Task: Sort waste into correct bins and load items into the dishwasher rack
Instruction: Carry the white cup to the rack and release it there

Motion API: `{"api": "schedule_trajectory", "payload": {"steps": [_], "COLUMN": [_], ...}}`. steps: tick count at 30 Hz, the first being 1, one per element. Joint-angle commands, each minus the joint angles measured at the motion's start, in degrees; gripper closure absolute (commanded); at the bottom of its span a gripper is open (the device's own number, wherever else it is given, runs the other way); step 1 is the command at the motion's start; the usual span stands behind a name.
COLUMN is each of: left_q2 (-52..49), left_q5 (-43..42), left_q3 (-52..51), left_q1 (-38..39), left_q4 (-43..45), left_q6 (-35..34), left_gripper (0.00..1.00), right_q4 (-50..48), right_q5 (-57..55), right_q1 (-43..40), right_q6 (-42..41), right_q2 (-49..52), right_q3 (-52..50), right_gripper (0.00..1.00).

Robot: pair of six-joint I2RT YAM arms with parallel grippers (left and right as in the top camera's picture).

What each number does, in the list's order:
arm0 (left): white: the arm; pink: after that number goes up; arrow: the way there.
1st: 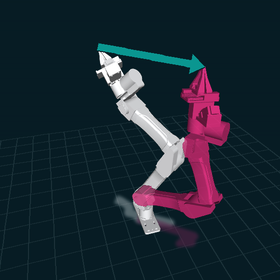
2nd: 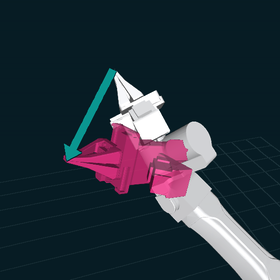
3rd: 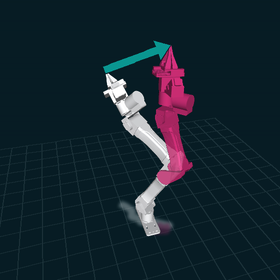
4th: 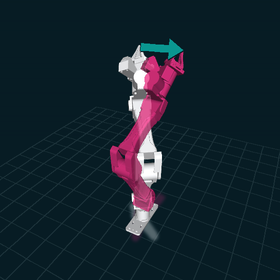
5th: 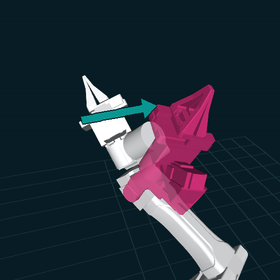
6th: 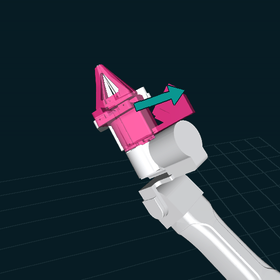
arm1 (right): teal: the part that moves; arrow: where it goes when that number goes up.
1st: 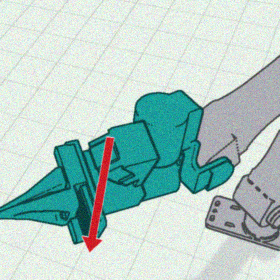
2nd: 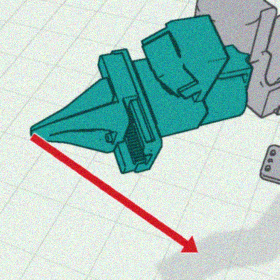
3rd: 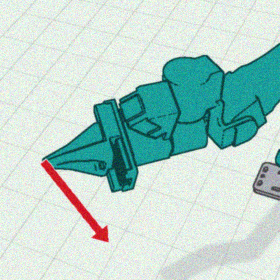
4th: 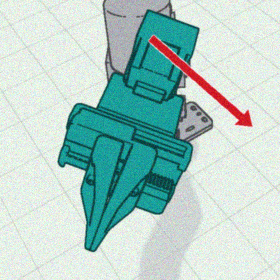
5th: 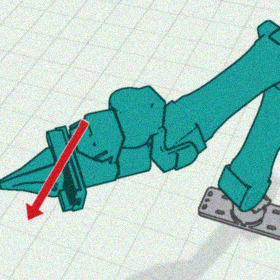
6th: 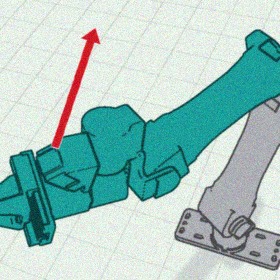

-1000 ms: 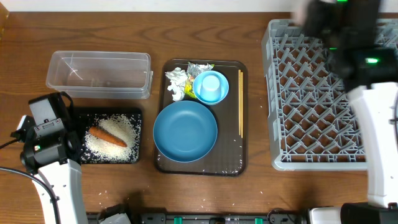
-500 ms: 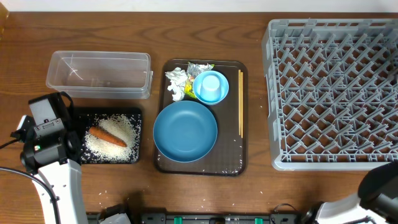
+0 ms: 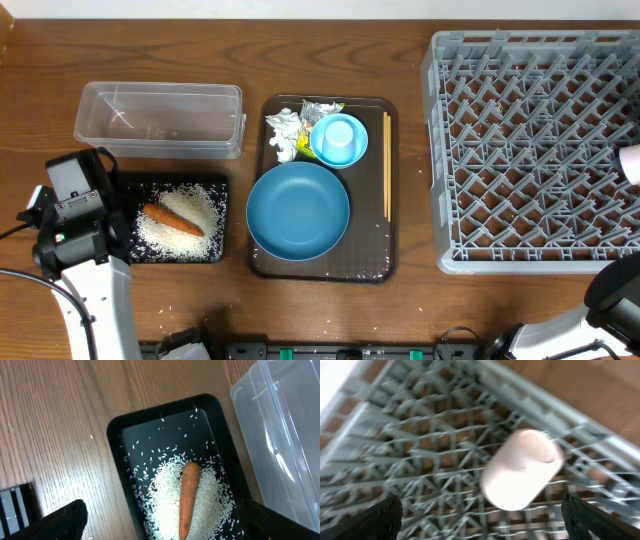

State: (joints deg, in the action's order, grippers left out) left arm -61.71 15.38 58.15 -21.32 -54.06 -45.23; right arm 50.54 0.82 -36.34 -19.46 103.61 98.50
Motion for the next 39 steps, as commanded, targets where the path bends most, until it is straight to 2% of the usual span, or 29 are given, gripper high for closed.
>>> {"api": "schedule_trajectory", "payload": {"steps": [1,4,6,8,12,15,19,22,24,26,28,30,31,39], "left_q2": [0.35,0.35,0.35,0.35,0.35,0.35,0.35,0.35,0.35,0.35,0.35,0.35,0.35,0.35], "left_q5": [0.5,0.5,0.5,0.5,0.5,0.5,0.5,0.48,0.5,0.5,0.5,0.5,0.5,0.48], "left_q3": [0.68,0.68,0.68,0.68,0.68,0.68,0.68,0.68,0.68,0.68,0.68,0.68,0.68,0.68], "left_q1": [-0.31,-0.31,-0.31,-0.31,-0.31,-0.31,-0.31,-0.31,-0.31,-0.31,-0.31,-0.31,-0.31,-0.31], "left_q4": [-0.33,-0.33,-0.33,-0.33,-0.33,-0.33,-0.33,-0.33,-0.33,-0.33,-0.33,-0.33,-0.33,-0.33], "left_q6": [-0.72,-0.72,-0.72,-0.74,-0.72,-0.72,-0.72,-0.72,-0.72,-0.72,-0.72,-0.72,-0.72,-0.72], "left_gripper": [0.02,0.02,0.02,0.02,0.02,0.02,0.02,0.02,0.02,0.02,0.02,0.02,0.02,0.02], "right_q4": [0.28,-0.09,-0.11,-0.44,-2.84,-3.87,-4.57,-4.72,-4.85,-4.68,-4.46,-4.44,-4.42,-4.52], "right_q5": [12.46,21.99,22.93,19.82,5.77,-2.01,-1.55,2.71,3.08,2.62,2.14,2.16,2.12,-0.52], "right_q1": [1.57,3.56,5.09,6.69,7.72,5.99,1.25,-2.67,-4.39,-5.55,-6.32,-6.93,-7.06,-7.19], "right_q6": [0.44,1.44,1.53,1.51,1.05,1.07,1.05,1.18,1.29,1.9,2.86,3.91,3.91,6.32], "right_q2": [-1.14,-1.4,-1.4,-1.4,-1.4,-1.4,-1.38,-1.2,-0.9,-0.37,0.44,1.77,2.45,7.19], "right_q3": [-0.04,-0.04,-0.04,-0.04,-0.04,-0.04,-0.04,-0.04,-0.04,-0.04,-0.04,-0.04,-0.04,-0.04], "right_gripper": [0.01,0.01,0.01,0.01,0.02,0.44,0.44,0.37,0.36,0.43,0.64,0.92,0.99,0.99]}}
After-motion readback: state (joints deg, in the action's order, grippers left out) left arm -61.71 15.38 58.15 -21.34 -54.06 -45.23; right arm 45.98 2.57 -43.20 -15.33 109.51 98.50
